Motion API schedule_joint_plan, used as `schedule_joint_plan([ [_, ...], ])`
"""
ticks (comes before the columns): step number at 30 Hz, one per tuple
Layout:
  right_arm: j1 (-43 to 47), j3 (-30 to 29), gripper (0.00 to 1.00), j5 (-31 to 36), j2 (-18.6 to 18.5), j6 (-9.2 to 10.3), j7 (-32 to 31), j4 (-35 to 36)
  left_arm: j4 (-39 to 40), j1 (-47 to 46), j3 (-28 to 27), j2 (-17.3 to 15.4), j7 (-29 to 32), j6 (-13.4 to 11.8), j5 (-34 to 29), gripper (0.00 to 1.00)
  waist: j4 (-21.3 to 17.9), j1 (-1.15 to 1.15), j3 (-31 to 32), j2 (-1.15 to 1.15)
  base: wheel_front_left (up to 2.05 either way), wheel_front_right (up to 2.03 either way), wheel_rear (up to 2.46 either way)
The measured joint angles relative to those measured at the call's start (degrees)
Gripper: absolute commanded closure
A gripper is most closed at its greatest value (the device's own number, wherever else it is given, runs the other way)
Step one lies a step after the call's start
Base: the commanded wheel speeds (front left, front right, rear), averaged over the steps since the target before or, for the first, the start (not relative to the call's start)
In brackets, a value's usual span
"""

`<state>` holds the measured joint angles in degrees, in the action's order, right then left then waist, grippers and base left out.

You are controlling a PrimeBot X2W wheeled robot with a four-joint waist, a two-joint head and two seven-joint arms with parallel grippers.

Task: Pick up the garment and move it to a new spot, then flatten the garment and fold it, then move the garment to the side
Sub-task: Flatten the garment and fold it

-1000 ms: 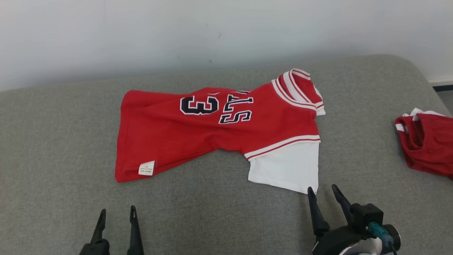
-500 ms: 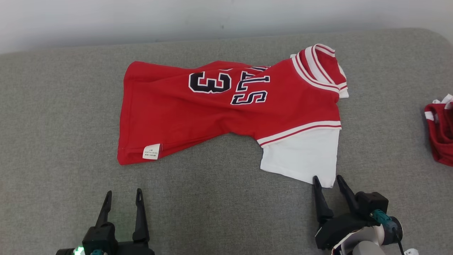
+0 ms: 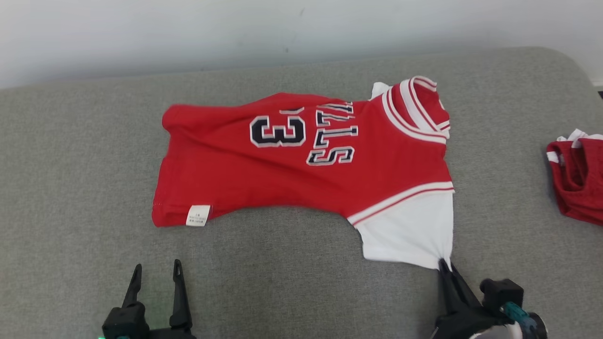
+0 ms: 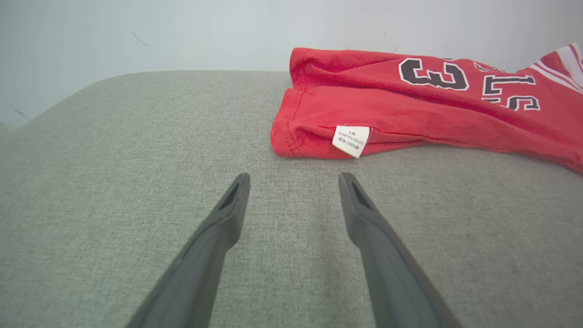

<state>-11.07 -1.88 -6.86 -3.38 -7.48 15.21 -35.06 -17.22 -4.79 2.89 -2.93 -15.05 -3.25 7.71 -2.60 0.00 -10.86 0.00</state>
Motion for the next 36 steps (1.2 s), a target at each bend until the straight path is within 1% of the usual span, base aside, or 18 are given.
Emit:
schedule_joint_plan([
  [7,3.1,-1.1,1.00,0.7,-2.5,0.01,-0.1,0.4,-1.5,0.1,-1.6,0.0,0.0,0.3,1.6,0.00,-1.9,-0.01,1.7,0.00,0.00,0.00,0.00],
  [12,2.9,-1.0,1.00,0.9,-3.6,0.01,-0.1,1.0,-3.6,-2.1,-2.4,0.0,0.0,1.8,2.5,0.00,-3.0,0.00,1.3,0.00,0.00,0.00,0.00],
  [15,2.4,-0.9,1.00,0.9,-3.8,0.01,-0.1,1.3,-5.6,-4.3,-2.7,0.0,0.0,3.7,3.5,0.00,-3.2,0.00,0.4,0.00,0.00,0.00,0.00],
  [21,1.5,-0.8,1.00,1.2,-4.1,0.01,-0.1,1.9,-8.5,-8.4,-4.4,0.0,0.0,5.7,4.1,0.00,-3.5,0.00,-1.2,0.00,0.00,0.00,0.00],
  [31,1.0,-0.5,1.00,1.3,-4.0,0.01,-0.1,2.1,-9.7,-10.2,-5.3,0.0,0.0,7.7,3.9,0.00,-4.1,0.00,-2.1,0.00,0.00,0.00,0.00],
  [36,0.8,-0.3,1.00,1.3,-4.0,0.01,-0.1,2.2,-11.1,-10.7,-5.9,0.0,0.0,7.7,3.9,0.00,-4.3,0.00,-2.3,0.00,0.00,0.00,0.00],
])
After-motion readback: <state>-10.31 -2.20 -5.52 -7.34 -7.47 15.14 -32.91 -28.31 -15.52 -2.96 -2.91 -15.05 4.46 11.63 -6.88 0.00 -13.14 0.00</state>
